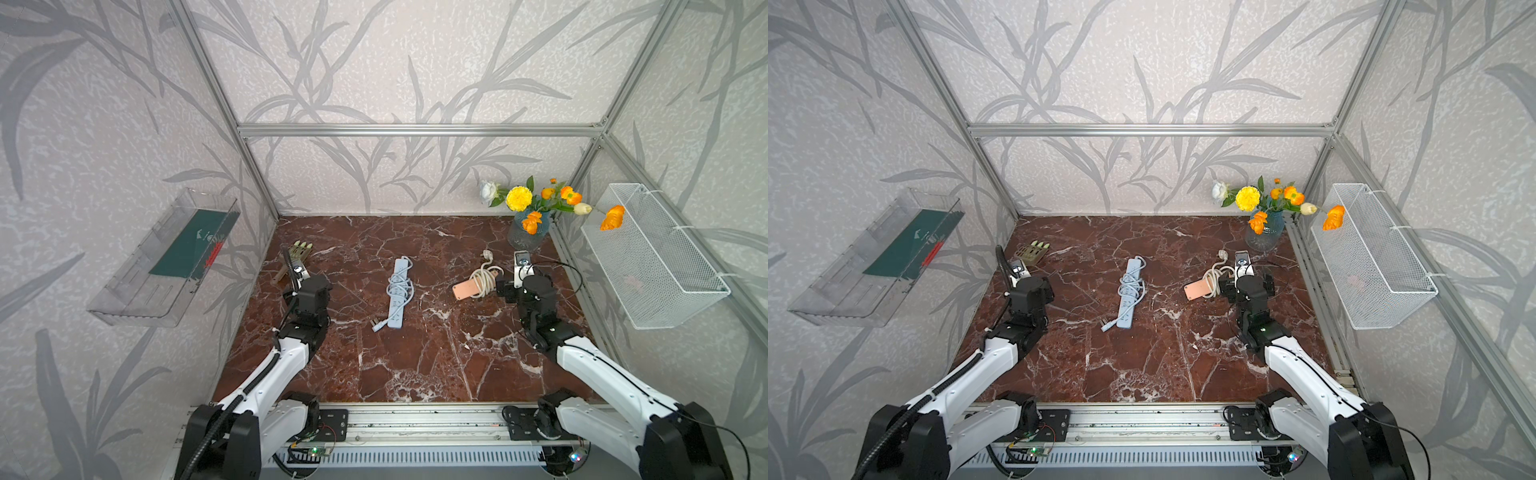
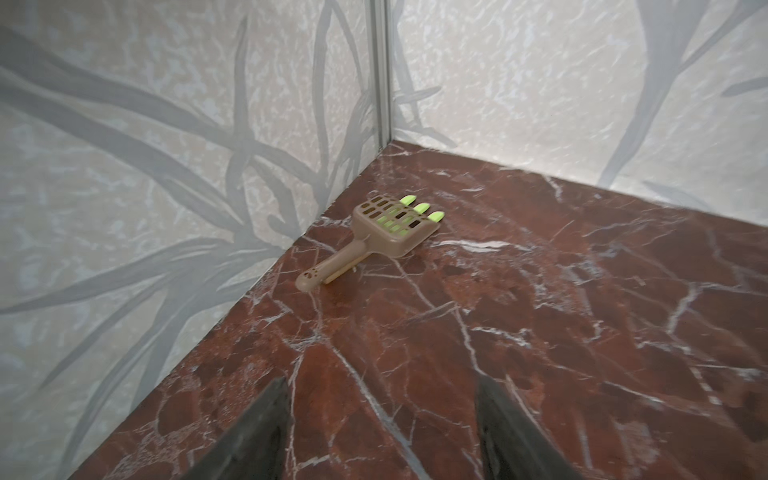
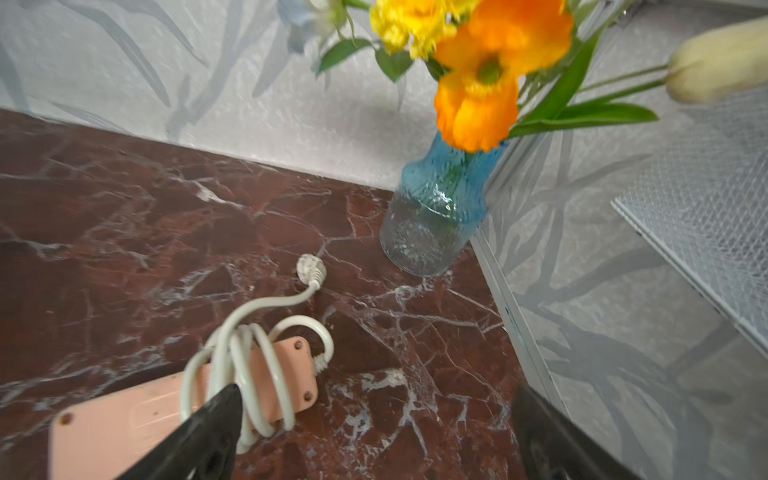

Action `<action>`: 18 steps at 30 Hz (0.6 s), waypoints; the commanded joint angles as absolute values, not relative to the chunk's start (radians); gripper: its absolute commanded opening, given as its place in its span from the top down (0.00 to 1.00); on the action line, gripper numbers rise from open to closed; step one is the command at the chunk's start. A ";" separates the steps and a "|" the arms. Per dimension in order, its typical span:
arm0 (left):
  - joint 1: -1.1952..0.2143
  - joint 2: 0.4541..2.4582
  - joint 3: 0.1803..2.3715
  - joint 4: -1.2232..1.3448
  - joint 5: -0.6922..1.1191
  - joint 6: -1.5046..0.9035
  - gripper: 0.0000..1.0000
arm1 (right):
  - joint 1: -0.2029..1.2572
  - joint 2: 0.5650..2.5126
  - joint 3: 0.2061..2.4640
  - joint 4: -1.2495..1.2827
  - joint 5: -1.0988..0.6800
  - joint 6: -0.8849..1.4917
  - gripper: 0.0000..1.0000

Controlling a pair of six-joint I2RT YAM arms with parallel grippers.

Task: Wrap the cord around the power strip
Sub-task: Reset both arms

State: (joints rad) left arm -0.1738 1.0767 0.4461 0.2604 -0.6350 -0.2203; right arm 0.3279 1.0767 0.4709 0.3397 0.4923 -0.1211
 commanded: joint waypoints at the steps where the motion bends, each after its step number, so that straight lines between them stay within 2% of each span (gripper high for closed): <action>1: -0.151 1.152 0.403 0.475 -0.708 -0.164 0.27 | 0.318 1.177 0.399 0.631 0.507 -0.150 0.01; 5: -0.120 1.252 0.343 0.657 -0.591 -0.123 0.25 | 0.313 1.255 0.343 0.824 0.467 -0.169 0.01; 12: -0.027 1.378 0.344 0.807 -0.361 -0.087 0.21 | 0.275 1.398 0.253 1.094 0.364 -0.188 0.01; 14: -0.023 1.426 0.305 0.923 -0.273 -0.054 0.01 | 0.260 1.444 0.225 1.167 0.336 -0.172 0.01; 18: -0.022 1.546 0.288 1.085 -0.273 -0.052 0.00 | 0.248 1.620 0.177 1.405 0.277 -0.182 0.01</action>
State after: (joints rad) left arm -0.0246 1.5002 0.3073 0.9081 -0.3355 -0.0757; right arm 0.2539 1.5406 0.2020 1.1679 0.3309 -0.1734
